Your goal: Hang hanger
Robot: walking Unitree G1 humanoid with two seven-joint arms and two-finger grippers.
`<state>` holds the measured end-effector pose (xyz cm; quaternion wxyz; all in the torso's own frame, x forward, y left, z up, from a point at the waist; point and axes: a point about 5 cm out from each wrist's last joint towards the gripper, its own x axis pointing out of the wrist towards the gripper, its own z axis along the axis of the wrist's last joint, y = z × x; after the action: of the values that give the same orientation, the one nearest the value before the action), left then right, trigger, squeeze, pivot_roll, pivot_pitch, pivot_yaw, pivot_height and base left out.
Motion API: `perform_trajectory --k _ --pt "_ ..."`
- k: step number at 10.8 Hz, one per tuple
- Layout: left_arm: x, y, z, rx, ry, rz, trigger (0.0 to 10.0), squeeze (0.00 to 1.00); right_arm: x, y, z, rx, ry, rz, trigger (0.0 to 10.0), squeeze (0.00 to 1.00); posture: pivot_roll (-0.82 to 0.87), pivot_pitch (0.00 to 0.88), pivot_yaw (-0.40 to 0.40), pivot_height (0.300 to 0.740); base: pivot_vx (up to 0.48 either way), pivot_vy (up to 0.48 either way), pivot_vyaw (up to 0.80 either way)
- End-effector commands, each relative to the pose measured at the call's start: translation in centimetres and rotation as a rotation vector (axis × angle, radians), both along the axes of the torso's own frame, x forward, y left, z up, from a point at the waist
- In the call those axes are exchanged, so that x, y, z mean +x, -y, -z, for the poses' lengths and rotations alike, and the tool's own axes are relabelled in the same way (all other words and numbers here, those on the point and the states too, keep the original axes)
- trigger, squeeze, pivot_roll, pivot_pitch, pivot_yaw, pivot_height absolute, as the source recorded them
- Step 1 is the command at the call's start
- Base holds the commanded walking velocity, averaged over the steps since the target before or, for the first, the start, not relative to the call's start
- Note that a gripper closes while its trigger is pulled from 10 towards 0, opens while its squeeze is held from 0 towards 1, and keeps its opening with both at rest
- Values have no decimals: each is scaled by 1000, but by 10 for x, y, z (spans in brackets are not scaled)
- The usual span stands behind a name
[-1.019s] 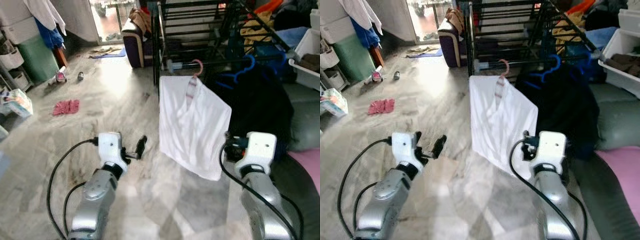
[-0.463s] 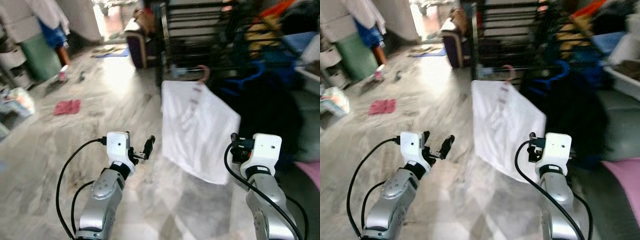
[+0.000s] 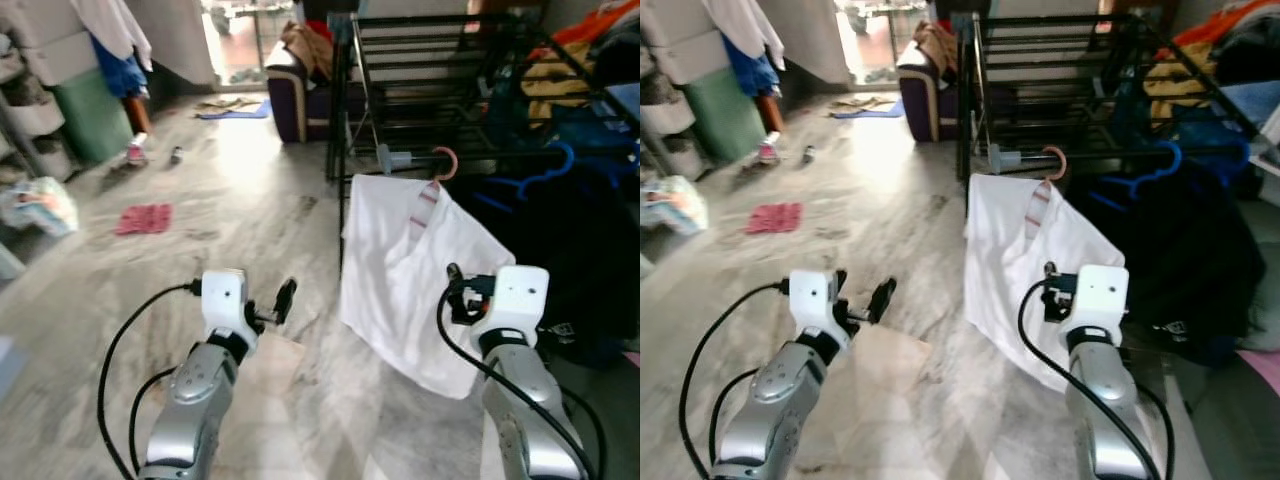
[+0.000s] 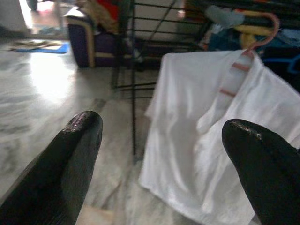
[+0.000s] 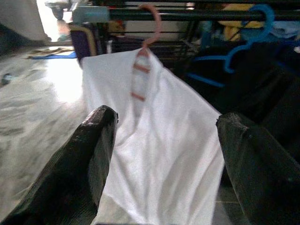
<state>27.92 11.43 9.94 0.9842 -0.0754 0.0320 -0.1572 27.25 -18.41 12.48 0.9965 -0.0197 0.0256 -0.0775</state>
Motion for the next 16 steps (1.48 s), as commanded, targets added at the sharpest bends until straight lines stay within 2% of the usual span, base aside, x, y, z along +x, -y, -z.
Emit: perform_trajectory --k 1,8,12,14,15,16 --pt "0 6 -1 7 5 22 10000 0 -1 6 -1 -6 -1 17 10000 0 -25 0 47 740 368 307 0" --pt "-2 11 1 3 -15 37 10000 0 0 10 -1 -15 -9 34 10000 0 -30 0 46 740 460 0 0" --pt "-3 12 2 -6 -25 40 10000 0 0 8 0 -53 -23 11 10000 0 -29 1 46 740 341 -330 0" --pt "-3 12 2 -9 -25 38 10000 0 1 4 1 -34 -35 -29 10000 0 -29 2 46 740 366 -304 0" --pt "-3 12 1 -18 -22 37 10000 0 3 -4 1 -72 -49 -111 10000 0 -28 6 44 740 416 0 0" --pt "-4 12 2 -24 -30 37 10000 0 3 -2 2 -129 -73 -97 10000 0 -28 6 43 740 0 0 0"
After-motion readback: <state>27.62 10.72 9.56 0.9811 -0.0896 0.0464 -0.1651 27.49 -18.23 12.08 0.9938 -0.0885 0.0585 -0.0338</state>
